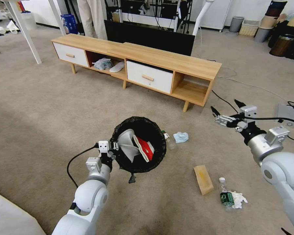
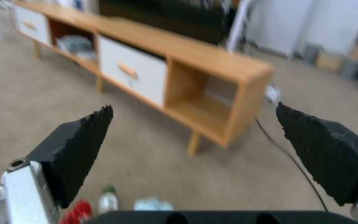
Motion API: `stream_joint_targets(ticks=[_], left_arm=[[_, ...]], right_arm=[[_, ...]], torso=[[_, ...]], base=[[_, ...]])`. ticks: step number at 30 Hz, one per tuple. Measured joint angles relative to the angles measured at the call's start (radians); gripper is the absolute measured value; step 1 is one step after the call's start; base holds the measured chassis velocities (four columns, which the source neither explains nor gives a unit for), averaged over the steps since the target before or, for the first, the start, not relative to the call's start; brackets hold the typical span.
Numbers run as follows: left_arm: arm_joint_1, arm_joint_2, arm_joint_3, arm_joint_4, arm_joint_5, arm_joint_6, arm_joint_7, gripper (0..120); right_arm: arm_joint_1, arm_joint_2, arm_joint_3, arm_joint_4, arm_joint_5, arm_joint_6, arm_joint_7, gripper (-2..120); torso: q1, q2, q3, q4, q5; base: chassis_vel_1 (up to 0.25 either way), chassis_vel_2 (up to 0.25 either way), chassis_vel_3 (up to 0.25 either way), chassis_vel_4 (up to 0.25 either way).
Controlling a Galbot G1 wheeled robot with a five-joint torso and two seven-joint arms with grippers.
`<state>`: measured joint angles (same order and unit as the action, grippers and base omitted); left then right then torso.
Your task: Pick up the trash bin and place the garbage on the floor into it.
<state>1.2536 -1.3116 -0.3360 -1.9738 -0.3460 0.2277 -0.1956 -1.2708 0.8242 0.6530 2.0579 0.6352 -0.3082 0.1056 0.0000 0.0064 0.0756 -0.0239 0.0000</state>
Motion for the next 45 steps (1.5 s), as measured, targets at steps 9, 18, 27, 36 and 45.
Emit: stream_joint_targets(ticks=[9,18,27,36,45], left_arm=[[0.003,0.014,-0.018,-0.022,-0.015,0.011,-0.008,4],[0.004,0.025,-0.03,-0.028,-0.03,0.012,-0.016,4],[0.009,0.026,-0.036,-0.03,-0.033,0.012,-0.018,4],[0.013,0.025,-0.037,-0.029,-0.035,0.012,-0.021,4],[0.013,0.024,-0.037,-0.026,-0.037,0.012,-0.021,4]], right_arm=[[-0.041,0.018,-0.029,-0.047,0.052,-0.104,0.087,100],[-0.044,0.032,-0.076,-0.097,0.08,-0.218,0.132,100],[-0.046,0.051,-0.104,-0.115,0.171,-0.417,0.196,99],[-0.085,0.055,-0.11,-0.18,0.15,-0.436,0.184,97],[-0.108,0.056,-0.113,-0.237,0.121,-0.433,0.165,95]], torso=[[0.0,0.0,0.0,0.0,-0.0001],[0.0,0.0,0.0,0.0,0.0],[0.0,0.0,0.0,0.0001,-0.0001],[0.0,0.0,0.0,0.0,0.0],[0.0,0.0,0.0,0.0,0.0]], base=[[0.0,0.0,0.0,0.0],[0.0,0.0,0.0,0.0],[0.0,0.0,0.0,0.0],[0.0,0.0,0.0,0.0],[0.0,0.0,0.0,0.0]])
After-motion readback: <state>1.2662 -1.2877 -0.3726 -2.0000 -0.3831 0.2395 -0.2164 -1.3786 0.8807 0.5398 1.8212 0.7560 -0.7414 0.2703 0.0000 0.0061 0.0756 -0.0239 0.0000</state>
